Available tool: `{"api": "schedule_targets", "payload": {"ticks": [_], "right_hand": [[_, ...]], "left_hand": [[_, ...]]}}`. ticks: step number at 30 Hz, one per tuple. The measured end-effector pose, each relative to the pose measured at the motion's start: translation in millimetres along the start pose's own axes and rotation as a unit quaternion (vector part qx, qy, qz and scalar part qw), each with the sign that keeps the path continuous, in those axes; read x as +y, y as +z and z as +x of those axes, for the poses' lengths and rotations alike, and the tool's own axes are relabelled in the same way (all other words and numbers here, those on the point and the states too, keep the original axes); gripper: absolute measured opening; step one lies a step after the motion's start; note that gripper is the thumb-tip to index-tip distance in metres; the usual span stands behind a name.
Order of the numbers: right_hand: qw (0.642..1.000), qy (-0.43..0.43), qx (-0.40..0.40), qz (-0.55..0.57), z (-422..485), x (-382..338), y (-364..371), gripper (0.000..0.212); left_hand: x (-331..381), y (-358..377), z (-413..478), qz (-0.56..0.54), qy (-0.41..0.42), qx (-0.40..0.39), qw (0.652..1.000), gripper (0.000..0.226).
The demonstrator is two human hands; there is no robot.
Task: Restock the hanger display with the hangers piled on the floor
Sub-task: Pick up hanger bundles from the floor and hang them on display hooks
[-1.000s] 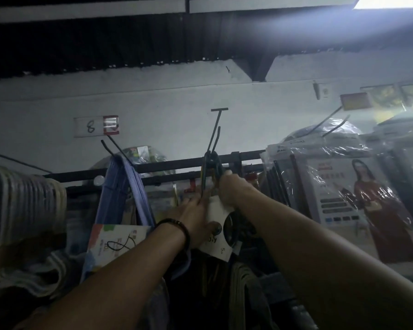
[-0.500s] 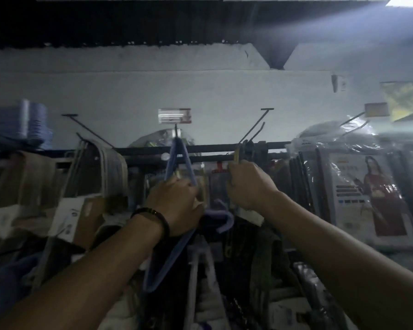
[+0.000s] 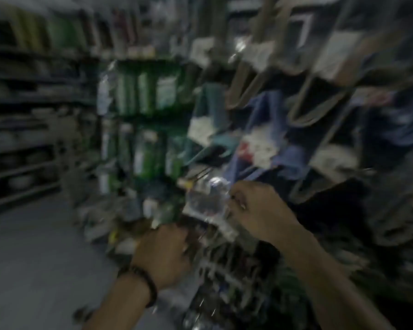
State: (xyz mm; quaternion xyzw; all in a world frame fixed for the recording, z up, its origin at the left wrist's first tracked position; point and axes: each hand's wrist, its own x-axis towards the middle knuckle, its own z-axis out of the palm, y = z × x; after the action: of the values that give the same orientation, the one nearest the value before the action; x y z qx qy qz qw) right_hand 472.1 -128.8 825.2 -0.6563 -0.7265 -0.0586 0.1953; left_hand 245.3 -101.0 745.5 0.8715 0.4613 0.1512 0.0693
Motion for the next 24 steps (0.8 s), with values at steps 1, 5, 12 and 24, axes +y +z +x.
{"api": "schedule_targets", "payload": {"ticks": [1, 5, 12, 24], "right_hand": [[0.999, -0.003, -0.041, 0.024, 1, -25, 38, 0.015], [0.974, -0.050, -0.205, 0.077, 5, -110, 191, 0.018], [0.881, -0.062, -0.451, 0.128, 17, -185, 408, 0.037], [0.797, -0.098, -0.594, 0.055, 133, -184, 877, 0.042]], "left_hand": [[-31, 20, -23, -0.005, -0.041, -0.026, 0.999, 0.028], [-136, 92, -115, -0.081, -0.196, -0.093, 0.973, 0.021], [-260, 182, -197, -0.110, -0.382, -0.209, 0.894, 0.044], [-526, 478, -144, -0.212, -0.535, -0.297, 0.762, 0.029]]}}
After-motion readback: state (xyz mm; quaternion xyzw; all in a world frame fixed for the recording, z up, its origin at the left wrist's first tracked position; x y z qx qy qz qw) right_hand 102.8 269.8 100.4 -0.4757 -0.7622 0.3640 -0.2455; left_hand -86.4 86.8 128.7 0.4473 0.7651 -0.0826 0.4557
